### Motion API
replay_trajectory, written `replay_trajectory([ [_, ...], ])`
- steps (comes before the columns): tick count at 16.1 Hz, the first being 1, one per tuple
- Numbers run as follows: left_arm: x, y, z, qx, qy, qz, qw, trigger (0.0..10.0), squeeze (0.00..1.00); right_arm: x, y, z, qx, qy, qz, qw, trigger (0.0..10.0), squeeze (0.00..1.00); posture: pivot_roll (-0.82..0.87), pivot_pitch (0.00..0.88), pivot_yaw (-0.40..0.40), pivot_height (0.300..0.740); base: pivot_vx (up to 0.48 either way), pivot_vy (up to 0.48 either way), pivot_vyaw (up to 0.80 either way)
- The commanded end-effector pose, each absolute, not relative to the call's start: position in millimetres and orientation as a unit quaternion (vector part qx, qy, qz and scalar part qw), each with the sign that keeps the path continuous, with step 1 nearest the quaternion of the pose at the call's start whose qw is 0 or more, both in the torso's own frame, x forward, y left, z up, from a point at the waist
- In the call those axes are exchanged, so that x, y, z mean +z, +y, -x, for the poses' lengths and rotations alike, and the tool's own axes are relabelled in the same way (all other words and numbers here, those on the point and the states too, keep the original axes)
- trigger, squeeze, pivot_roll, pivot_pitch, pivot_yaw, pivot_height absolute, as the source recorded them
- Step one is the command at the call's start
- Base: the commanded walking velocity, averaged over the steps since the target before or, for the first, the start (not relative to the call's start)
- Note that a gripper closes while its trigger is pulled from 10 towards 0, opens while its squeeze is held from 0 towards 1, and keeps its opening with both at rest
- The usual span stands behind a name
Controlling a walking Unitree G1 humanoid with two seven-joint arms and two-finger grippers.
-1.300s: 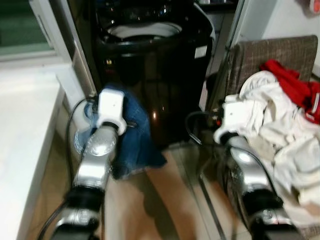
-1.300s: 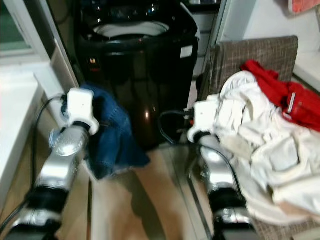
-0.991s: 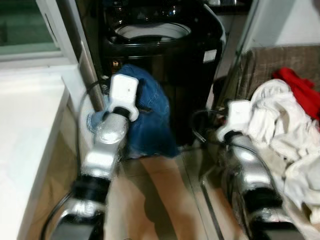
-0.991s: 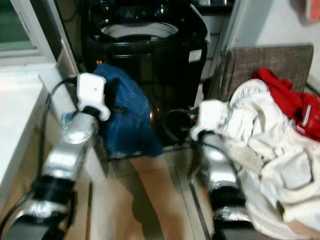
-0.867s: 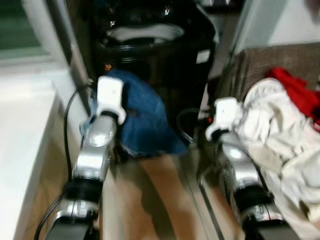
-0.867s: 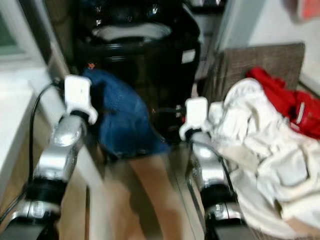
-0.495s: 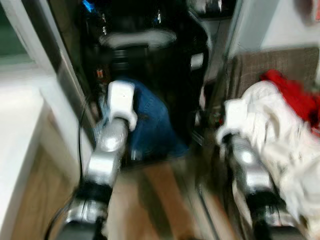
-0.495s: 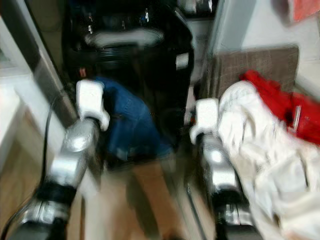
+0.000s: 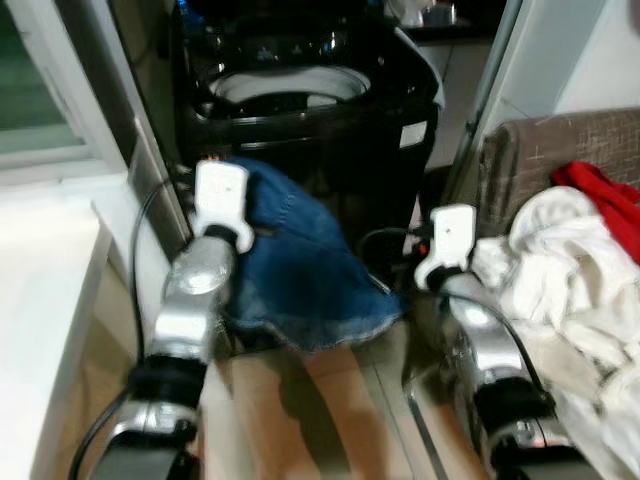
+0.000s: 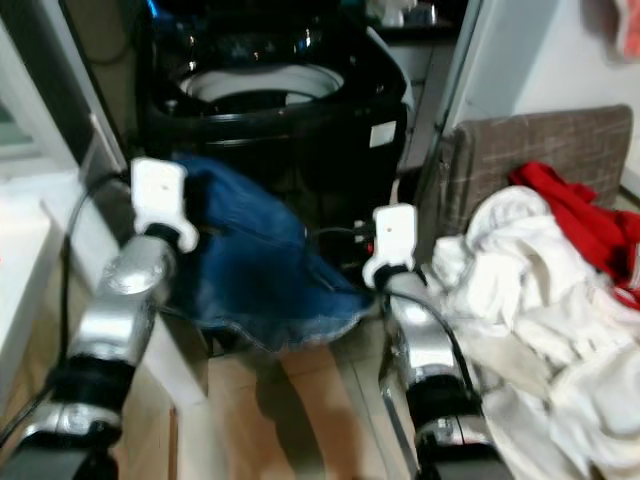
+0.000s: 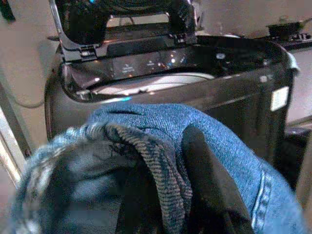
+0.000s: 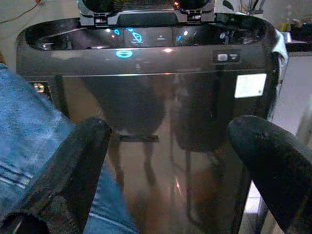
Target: Clothes washing
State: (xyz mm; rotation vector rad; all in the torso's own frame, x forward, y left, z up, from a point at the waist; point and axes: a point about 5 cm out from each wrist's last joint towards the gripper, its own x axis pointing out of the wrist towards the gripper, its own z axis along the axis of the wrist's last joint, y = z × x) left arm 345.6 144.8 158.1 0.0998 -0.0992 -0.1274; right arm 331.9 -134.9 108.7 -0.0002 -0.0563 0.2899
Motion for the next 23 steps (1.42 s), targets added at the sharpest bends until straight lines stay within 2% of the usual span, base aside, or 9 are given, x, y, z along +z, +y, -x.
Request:
replay_trajectory([
  [1, 176, 134, -351, -0.078, -0.079, -0.055, 0.992, 0.0, 0.0, 122, -141, -337, 0.143, -0.047, 0.008, 0.989, 10.0, 0.0, -0.13, 0.0, 0.023, 0.74, 0.48, 0.0, 0.0],
  [5, 201, 128, -355, -0.114, -0.121, -0.075, 0.983, 0.0, 0.0, 117, -147, -335, 0.141, -0.035, 0.012, 0.989, 10.0, 0.0, -0.13, 0.0, 0.023, 0.74, 0.48, 0.0, 0.0],
  [7, 247, 128, -366, -0.151, -0.163, -0.099, 0.97, 0.0, 0.0, 109, -150, -327, 0.156, -0.019, 0.017, 0.987, 10.0, 0.0, -0.13, 0.0, 0.031, 0.74, 0.48, 0.0, 0.0],
  [9, 317, 137, -380, -0.161, -0.235, -0.153, 0.946, 0.0, 0.0, 103, -156, -318, 0.166, -0.007, 0.014, 0.986, 10.0, 0.0, -0.14, 0.0, 0.058, 0.74, 0.48, 0.0, 0.0],
  [11, 347, 138, -386, -0.169, -0.257, -0.17, 0.936, 0.0, 0.0, 102, -156, -315, 0.174, -0.003, 0.009, 0.985, 10.0, 0.0, -0.15, 0.0, 0.074, 0.74, 0.48, 0.0, 0.0],
  [13, 408, 122, -393, -0.182, -0.301, -0.229, 0.908, 0.0, 0.0, 119, -152, -298, 0.229, -0.025, -0.013, 0.973, 10.0, 0.0, -0.19, 0.0, 0.124, 0.74, 0.48, 0.0, 0.0],
  [17, 439, 109, -395, -0.168, -0.305, -0.267, 0.899, 0.0, 0.0, 144, -153, -275, 0.282, -0.057, -0.026, 0.957, 10.0, 0.0, -0.27, 0.0, 0.186, 0.74, 0.48, 0.0, 0.0],
  [20, 461, 100, -393, -0.085, -0.312, -0.369, 0.871, 0.0, 0.0, 191, -152, -238, 0.358, -0.076, -0.048, 0.93, 10.0, 0.0, -0.34, 0.027, 0.22, 0.74, 0.48, 0.0, 0.0],
  [23, 432, 102, -406, -0.049, -0.265, -0.441, 0.856, 0.0, 0.0, 223, -153, -227, 0.37, -0.113, -0.081, 0.919, 10.0, 0.0, -0.37, 0.055, 0.24, 0.74, 0.48, 0.0, 0.0],
])
